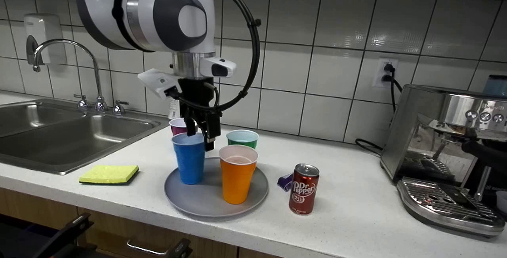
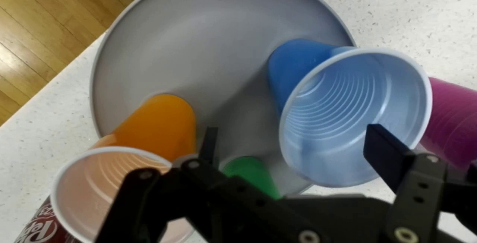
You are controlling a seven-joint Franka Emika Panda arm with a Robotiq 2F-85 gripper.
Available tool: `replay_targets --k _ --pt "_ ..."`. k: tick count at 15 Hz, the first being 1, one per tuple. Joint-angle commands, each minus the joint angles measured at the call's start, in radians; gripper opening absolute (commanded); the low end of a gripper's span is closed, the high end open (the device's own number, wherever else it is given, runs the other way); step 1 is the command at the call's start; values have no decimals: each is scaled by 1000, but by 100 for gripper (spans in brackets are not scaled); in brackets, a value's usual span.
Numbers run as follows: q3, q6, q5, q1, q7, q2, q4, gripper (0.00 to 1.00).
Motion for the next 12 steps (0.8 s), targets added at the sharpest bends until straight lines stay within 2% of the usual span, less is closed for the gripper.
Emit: replay_targets --k 1,8,12 --pt "-3 -30 60 20 -59 -58 -3 100" --pt "2 -39 117 46 -83 -46 66 100" --pt "-11 -41 162 58 -149 -5 140 100"
